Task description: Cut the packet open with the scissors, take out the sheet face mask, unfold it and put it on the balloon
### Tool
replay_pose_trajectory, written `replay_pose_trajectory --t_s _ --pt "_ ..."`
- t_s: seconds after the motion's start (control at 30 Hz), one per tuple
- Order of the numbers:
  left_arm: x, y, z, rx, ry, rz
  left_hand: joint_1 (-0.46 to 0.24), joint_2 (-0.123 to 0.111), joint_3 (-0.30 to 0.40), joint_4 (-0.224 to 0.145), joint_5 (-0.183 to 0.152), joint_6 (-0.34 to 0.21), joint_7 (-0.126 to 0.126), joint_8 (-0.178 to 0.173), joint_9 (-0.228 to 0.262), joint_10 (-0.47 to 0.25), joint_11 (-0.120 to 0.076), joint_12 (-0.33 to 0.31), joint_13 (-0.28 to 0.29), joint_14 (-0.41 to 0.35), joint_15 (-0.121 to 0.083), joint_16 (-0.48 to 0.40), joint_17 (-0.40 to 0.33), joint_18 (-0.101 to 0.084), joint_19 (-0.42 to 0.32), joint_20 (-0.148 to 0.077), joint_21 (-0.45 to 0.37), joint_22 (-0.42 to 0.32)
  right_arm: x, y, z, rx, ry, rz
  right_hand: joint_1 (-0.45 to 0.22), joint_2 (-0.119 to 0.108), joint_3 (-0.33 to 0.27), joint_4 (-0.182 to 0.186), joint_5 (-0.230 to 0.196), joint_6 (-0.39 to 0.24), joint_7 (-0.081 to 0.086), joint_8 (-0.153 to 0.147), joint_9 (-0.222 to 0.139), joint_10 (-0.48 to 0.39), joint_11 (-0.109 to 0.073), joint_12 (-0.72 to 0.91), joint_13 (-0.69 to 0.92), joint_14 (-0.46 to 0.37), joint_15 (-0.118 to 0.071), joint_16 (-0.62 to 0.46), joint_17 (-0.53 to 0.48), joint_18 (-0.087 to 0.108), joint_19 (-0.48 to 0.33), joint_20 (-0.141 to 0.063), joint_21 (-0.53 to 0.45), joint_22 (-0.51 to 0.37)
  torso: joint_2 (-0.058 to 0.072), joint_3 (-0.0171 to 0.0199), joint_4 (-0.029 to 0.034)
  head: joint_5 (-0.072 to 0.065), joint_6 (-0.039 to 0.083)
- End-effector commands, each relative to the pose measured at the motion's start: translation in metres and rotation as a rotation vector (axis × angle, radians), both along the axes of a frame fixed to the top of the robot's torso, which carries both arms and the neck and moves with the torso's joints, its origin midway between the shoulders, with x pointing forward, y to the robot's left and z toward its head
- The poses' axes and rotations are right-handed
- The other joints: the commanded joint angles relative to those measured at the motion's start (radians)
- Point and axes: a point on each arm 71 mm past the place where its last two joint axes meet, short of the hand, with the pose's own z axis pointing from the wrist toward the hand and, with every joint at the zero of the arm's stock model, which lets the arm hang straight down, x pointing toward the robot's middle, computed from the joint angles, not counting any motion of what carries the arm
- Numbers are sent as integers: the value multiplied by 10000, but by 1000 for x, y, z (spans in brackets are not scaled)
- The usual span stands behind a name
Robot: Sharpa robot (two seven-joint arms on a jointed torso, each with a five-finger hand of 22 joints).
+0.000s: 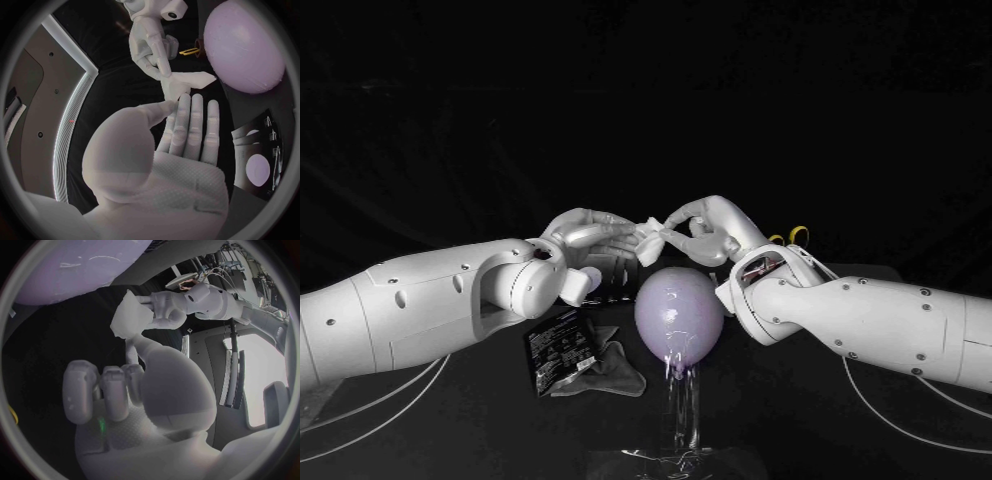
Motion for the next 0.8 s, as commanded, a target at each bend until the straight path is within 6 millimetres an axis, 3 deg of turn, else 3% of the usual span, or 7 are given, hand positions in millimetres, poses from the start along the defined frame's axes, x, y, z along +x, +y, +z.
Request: replay_pose_trajectory --t_s 0.03,0.8 --pt "1 0 2 -41 -188 81 -13 89 18 37 41 49 21 71 1557 75 -20 -22 15 -2 -16 66 12 197 -34 -11 68 17 -2 -1 3 122 -310 126 63 -19 26 -45 31 119 -51 36 31 646 -83 -29 2078 1043 -51 35 2635 -104 339 -74 30 2183 1 1 2 -2 13" --pt "2 4 1 -21 -90 240 -33 102 44 63 42 0 31 114 1671 80 -14 -27 22 4 -13 67 6 208 -14 -40 207 91 -11 -18 15 1493 -1521 415 113 -63 64 -129 32 98 -67 73 56 653 -98 -23 2083 1043 -67 35 2635 -146 429 -94 215 2238 2 1 16 28 48"
